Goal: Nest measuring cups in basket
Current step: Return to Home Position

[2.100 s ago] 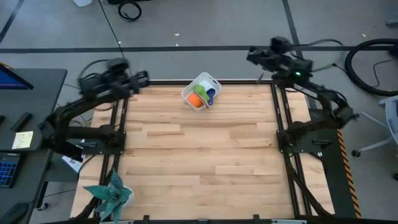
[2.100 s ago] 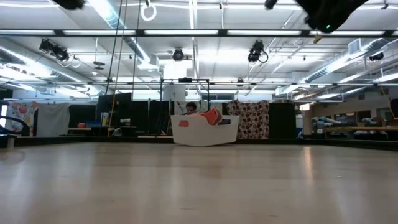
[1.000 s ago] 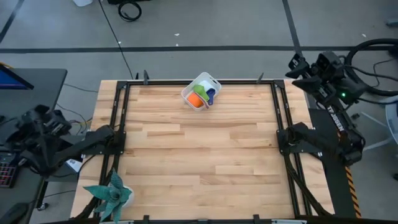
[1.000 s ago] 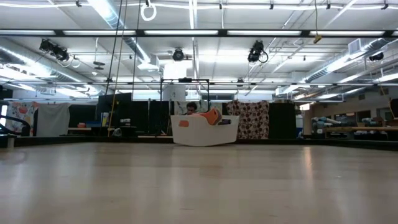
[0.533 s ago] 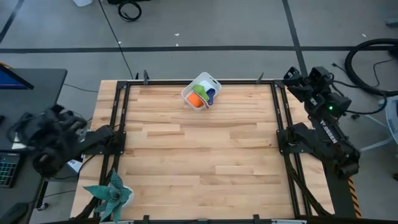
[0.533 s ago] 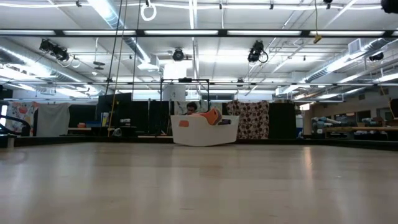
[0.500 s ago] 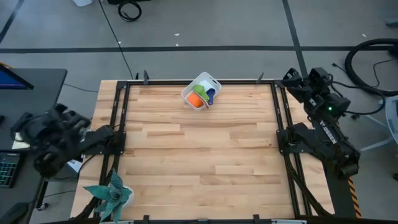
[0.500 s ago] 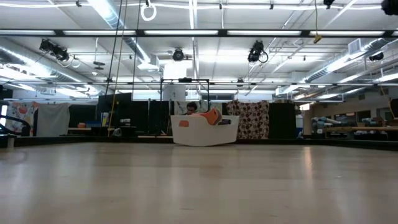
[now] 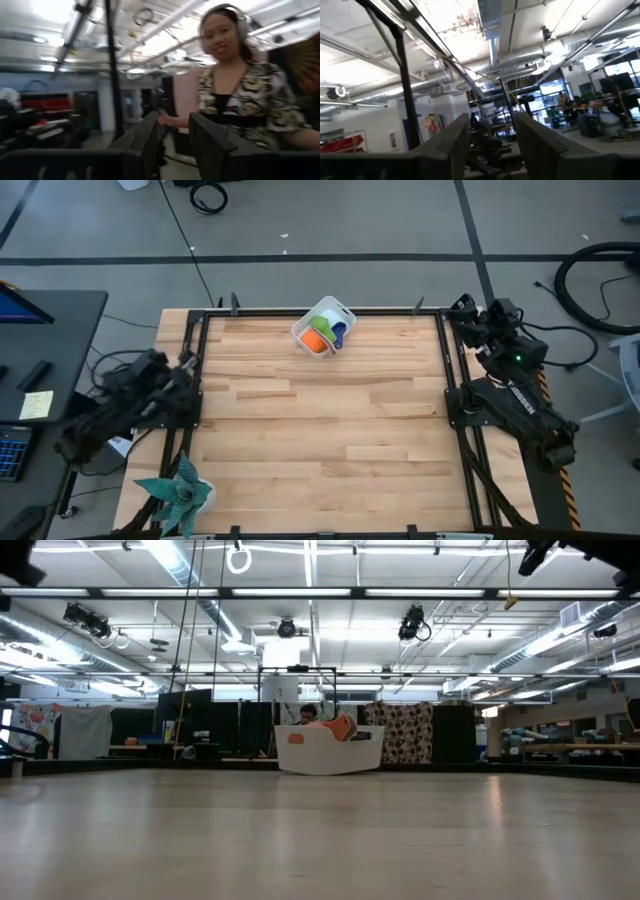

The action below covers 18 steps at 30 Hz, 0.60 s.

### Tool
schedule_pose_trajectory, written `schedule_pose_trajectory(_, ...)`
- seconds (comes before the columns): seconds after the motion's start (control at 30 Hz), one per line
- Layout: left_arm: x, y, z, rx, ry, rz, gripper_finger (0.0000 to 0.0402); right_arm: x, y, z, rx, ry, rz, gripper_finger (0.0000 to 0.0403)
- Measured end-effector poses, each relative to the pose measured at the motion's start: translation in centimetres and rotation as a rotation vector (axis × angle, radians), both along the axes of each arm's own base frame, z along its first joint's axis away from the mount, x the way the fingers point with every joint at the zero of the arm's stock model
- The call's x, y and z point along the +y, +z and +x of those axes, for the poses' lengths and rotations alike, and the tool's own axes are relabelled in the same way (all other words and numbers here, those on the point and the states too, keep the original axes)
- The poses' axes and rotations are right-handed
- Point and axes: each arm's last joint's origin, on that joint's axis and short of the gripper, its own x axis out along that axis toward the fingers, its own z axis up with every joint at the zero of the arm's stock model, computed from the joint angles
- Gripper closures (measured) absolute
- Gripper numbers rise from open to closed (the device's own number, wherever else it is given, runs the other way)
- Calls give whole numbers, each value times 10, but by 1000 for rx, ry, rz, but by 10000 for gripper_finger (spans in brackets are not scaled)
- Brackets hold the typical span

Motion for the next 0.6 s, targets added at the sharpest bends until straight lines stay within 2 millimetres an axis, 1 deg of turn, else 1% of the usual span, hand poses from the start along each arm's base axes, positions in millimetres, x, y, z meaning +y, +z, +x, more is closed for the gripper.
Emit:
schedule_pose_trajectory(0.07, 5, -16, 5, -19, 41, -26, 287, -2, -5, 1, 6, -12, -3, 238)
schedule_pose_trajectory(0.17, 10, -33, 9, -43, 99, -55, 287, -4, -11, 1, 18, -23, -10, 238)
schedule_pose_trajectory(0.33, 15, -48, 14, -47, 169, -32, 287, -6, -19, 2, 29, -61, -55, 238)
schedule_pose_trajectory(0.43, 20, -57, 20, -23, 228, -30, 287, -10, -31, 3, 46, -84, -47, 238)
schedule_pose_trajectory(0.6, 31, -69, 31, 87, 331, -111, 287, -16, -53, 5, 51, -125, -6, 238)
